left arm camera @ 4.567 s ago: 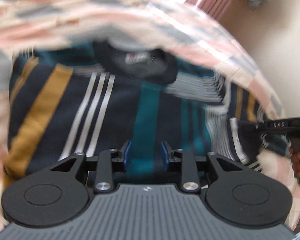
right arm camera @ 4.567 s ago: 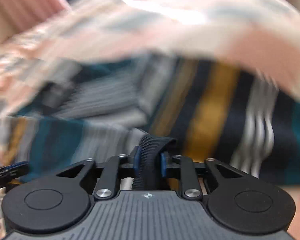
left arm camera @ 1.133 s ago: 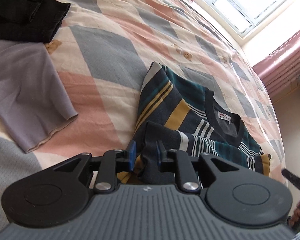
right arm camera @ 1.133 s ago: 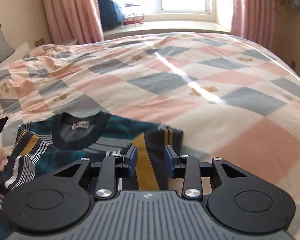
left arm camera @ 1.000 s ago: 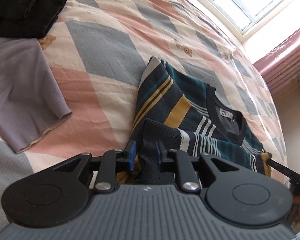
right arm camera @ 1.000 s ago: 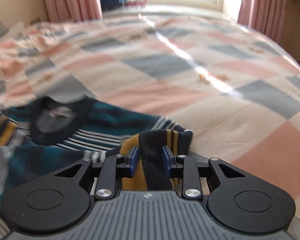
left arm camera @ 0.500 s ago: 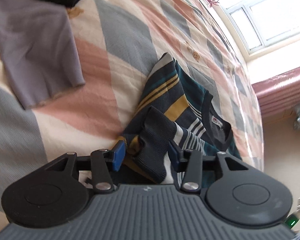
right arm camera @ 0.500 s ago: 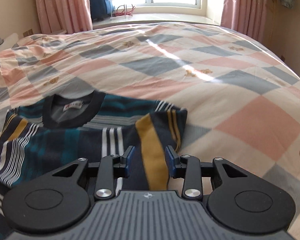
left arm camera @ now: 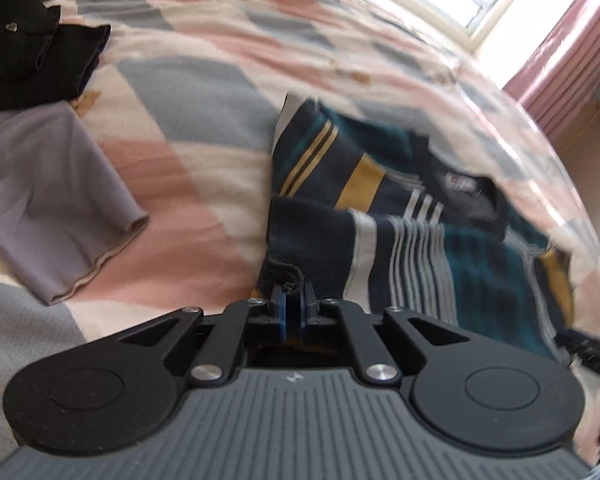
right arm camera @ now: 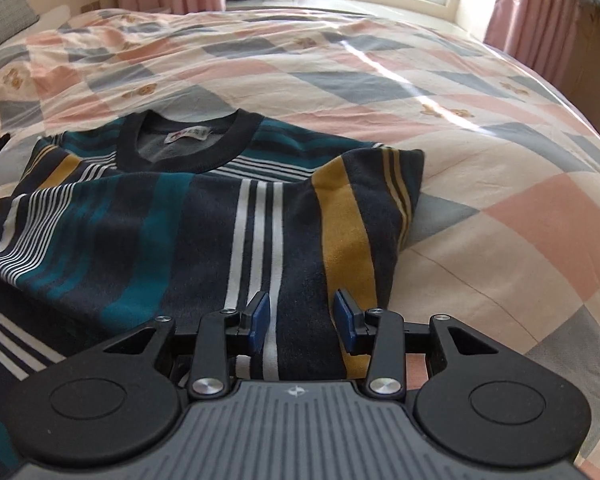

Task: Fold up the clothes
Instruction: 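Grasp the sweater hem with the right tool while the left tool holds it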

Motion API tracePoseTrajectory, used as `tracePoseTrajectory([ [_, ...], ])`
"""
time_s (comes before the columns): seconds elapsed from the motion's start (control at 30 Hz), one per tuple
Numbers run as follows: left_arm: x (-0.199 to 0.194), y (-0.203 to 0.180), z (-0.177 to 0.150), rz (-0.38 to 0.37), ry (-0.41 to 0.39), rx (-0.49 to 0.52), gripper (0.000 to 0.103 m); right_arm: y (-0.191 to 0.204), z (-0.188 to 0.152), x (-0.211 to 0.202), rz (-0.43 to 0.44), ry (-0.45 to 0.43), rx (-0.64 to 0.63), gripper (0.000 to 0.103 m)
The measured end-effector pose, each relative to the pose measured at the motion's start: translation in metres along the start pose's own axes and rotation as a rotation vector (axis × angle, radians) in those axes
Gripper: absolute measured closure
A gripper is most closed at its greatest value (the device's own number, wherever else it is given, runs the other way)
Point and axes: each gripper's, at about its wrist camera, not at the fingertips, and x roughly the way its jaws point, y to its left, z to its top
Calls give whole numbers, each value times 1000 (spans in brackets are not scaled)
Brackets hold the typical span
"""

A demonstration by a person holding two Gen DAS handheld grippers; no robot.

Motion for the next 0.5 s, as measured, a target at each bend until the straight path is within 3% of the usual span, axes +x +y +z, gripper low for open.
tracePoseTrajectory([
  [0.13,-12,-13,3,23,10,89,95,0,6,-6,-21,-20,-16,59],
  [0.27,-38,-6,18,26,-111,46,94,-1,22,-12,-20,-98,11,59],
  [0.33,-35,-4,28,12,-131,39,95,0,31,-6,-12,-118,3,59],
  [0.4,-15,-7,34,-33,-82,64,94,0,37,13,6,-108,4,59],
  [0.5,23,-15,29,-24,22,129,94,-7,35,49,-9,23,18,62],
])
